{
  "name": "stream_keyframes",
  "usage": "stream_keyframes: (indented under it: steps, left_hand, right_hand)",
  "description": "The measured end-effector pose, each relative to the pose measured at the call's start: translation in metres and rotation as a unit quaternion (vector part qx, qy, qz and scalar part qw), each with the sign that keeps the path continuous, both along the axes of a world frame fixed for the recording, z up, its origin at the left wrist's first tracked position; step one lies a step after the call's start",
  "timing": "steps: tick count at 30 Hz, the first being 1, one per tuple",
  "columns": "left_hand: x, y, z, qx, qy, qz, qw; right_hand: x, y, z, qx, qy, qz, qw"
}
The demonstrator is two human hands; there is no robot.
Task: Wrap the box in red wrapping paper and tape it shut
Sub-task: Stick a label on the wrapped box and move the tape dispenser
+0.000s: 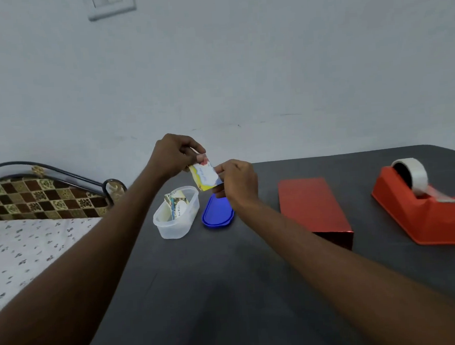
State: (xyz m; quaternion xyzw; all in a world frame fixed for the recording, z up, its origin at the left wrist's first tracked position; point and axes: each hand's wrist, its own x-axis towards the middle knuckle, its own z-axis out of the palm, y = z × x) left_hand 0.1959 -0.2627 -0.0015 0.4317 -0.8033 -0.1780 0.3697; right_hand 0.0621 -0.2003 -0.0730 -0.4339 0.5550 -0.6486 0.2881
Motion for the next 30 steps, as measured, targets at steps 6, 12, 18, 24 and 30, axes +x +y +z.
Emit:
stream_keyframes:
  steps: [6,12,18,24,30]
  left_hand:
    - [-0.032,0.026,-0.001,0.075,0.094,-0.085,0.989]
    - [-0.070,0.055,-0.010,0.208,0.228,-0.113,0.944]
    - [-0.101,0.073,-0.019,0.288,0.282,-0.125,0.907]
    - [-0.125,0.083,-0.024,0.323,0.317,-0.147,0.880]
    - [-0.137,0.090,-0.026,0.316,0.321,-0.171,0.876]
  right_hand:
    - [-0.040,0.033,0.020,0.037,0.074,0.019,0.996]
    - [-0.079,0.054,0.028,0.011,-0.006,-0.035,0.999]
    - [-0.107,0.071,0.027,-0.004,-0.061,-0.052,0.997]
    - [-0.126,0.077,0.020,-0.005,-0.047,-0.104,0.993]
    - [-0.137,0.082,0.019,-0.020,0.019,-0.118,0.993]
